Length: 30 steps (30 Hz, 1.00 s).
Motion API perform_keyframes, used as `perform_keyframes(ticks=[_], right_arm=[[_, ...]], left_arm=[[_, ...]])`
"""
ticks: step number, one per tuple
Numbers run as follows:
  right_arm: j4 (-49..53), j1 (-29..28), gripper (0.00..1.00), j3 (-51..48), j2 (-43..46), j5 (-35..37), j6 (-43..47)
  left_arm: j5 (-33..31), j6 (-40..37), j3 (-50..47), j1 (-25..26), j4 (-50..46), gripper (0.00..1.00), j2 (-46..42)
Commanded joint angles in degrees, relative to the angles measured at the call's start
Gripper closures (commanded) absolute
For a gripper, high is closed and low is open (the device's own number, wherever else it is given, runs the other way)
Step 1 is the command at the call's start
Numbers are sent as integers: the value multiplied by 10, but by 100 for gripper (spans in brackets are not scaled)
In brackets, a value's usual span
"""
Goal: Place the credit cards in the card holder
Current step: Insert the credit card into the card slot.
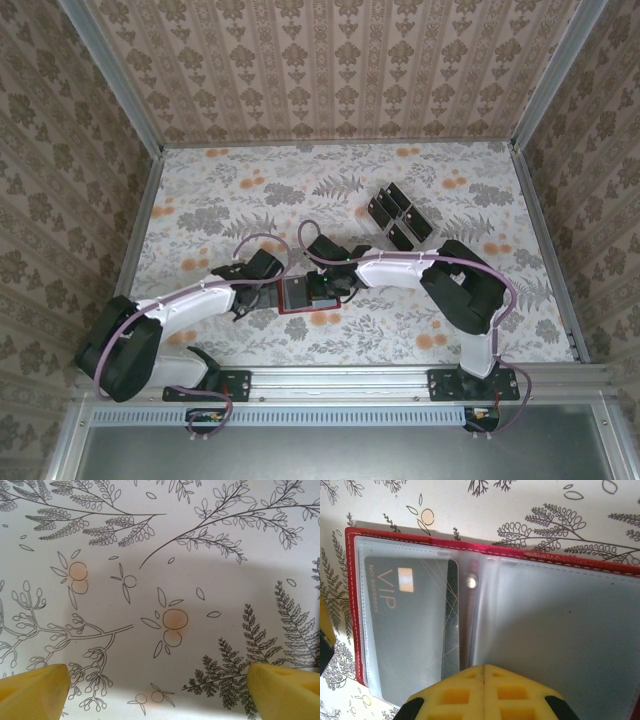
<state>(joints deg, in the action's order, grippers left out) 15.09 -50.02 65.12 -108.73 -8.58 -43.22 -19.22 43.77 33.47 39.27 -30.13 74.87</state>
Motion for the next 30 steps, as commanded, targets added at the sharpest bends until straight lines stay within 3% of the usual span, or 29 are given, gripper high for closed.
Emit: perform_keyframes(ticks=[1, 30], right_arm=[[20, 9, 98, -16, 8, 20, 11], [23, -30, 100, 44, -27, -32, 2]], left_arm=[[8, -12, 20, -3, 11, 0, 12], [23, 8, -15, 15, 52, 0, 49]])
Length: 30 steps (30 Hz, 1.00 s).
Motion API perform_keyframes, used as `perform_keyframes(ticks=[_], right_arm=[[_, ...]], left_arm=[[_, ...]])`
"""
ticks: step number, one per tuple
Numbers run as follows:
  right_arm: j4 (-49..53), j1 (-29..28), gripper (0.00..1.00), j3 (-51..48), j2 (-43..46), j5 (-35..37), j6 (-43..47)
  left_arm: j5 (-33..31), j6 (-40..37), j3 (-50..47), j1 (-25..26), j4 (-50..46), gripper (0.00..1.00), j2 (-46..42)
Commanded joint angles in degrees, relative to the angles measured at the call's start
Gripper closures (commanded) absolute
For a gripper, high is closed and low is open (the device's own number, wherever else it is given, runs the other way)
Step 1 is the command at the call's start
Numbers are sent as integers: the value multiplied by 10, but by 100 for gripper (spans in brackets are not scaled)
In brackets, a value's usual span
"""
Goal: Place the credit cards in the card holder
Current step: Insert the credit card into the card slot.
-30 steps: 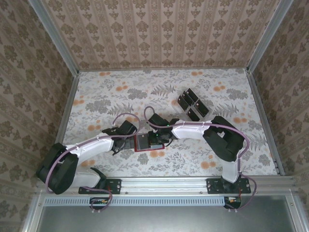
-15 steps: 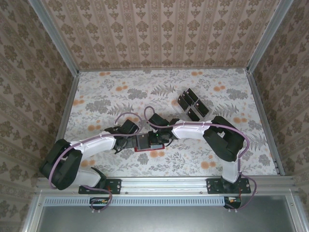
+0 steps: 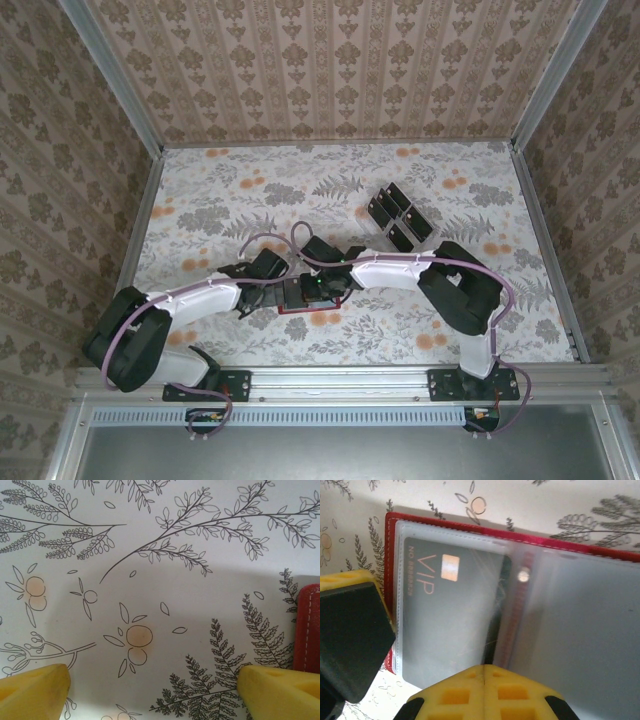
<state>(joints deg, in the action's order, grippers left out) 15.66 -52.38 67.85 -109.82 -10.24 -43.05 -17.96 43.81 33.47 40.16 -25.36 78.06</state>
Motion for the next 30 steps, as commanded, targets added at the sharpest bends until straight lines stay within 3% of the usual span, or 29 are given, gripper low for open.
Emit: perform_keyframes(ticks=[1, 10, 21, 30], right_arm=[[15, -8, 100, 19, -18, -18, -1], [9, -11, 100, 24, -13, -18, -7], [24, 1, 100, -18, 51, 26, -3], [9, -1, 100, -21, 26, 14, -8]], left_arm=[[10, 8, -15, 6, 6, 0, 17], [9, 9, -13, 9, 1, 0, 15], [-33, 22, -5, 2, -60, 0, -67], [-29, 33, -15, 0, -65, 0, -42]])
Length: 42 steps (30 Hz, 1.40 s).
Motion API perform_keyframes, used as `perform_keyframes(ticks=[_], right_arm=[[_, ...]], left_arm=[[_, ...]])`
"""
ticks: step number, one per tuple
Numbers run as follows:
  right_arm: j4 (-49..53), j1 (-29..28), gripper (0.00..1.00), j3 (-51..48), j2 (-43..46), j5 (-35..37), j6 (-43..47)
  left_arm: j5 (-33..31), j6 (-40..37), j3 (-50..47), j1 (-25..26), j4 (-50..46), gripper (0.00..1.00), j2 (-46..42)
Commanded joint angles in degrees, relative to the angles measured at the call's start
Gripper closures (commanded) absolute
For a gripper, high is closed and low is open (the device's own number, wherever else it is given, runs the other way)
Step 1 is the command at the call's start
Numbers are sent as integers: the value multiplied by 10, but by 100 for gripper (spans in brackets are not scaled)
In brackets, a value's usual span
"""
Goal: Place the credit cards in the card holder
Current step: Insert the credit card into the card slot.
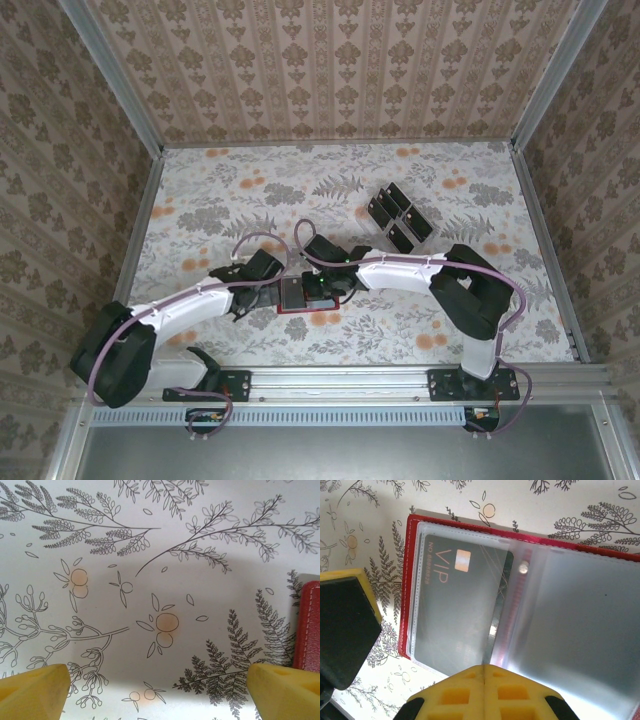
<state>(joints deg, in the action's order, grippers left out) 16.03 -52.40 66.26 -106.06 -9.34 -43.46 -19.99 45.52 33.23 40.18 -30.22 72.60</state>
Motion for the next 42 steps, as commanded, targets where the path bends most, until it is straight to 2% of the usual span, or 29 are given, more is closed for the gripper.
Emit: perform_keyframes(ticks=[1, 13, 31, 35, 42], right_arm=[[4, 1, 100, -4, -15, 5, -4], [2, -2, 100, 22, -50, -11, -2], [24, -21, 100, 73, -85, -32, 11], [34, -19, 100, 67, -66, -18, 17], [38, 0, 99, 41, -13, 0, 20]], left_arm=[[-7, 16, -13, 0, -12, 0, 18], [12, 11, -17, 2, 25, 0, 61], [19, 8, -20, 8, 41, 0, 74], [5, 5, -5, 7, 13, 0, 61], [-26, -6, 22, -15, -45, 0, -9]])
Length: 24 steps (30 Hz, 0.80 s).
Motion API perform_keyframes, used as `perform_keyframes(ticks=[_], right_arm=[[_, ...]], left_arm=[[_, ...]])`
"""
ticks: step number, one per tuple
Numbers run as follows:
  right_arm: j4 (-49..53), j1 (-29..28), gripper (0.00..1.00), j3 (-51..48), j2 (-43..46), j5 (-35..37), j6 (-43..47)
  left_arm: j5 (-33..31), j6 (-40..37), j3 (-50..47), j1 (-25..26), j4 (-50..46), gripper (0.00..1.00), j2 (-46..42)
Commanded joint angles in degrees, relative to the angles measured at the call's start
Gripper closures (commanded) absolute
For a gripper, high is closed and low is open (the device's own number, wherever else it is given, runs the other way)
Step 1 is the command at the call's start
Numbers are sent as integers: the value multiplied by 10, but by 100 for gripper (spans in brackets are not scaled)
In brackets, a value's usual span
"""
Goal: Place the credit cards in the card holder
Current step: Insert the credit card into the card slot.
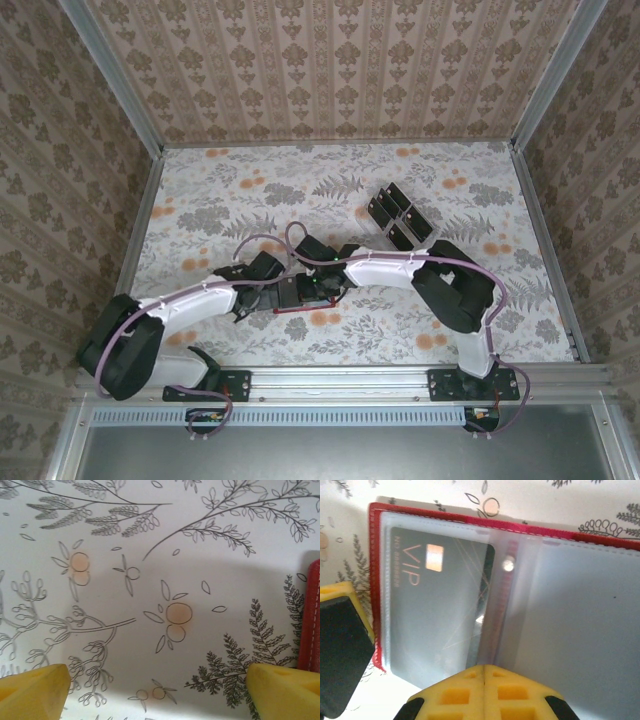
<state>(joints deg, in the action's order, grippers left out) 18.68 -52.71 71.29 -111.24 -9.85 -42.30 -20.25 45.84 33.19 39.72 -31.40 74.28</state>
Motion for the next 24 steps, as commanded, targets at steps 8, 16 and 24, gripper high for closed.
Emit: perform_keyframes(ticks=[8, 16, 24], right_arm=[[18, 38, 78, -35, 80, 18, 25], [55, 58, 59, 2, 59, 15, 77], [74, 59, 56, 30, 23, 13, 100]], left_arm=[[-17, -40, 46, -30, -36, 0, -65], [30, -65, 47, -25, 20, 0, -73], [21, -52, 45, -14, 17, 0, -70]])
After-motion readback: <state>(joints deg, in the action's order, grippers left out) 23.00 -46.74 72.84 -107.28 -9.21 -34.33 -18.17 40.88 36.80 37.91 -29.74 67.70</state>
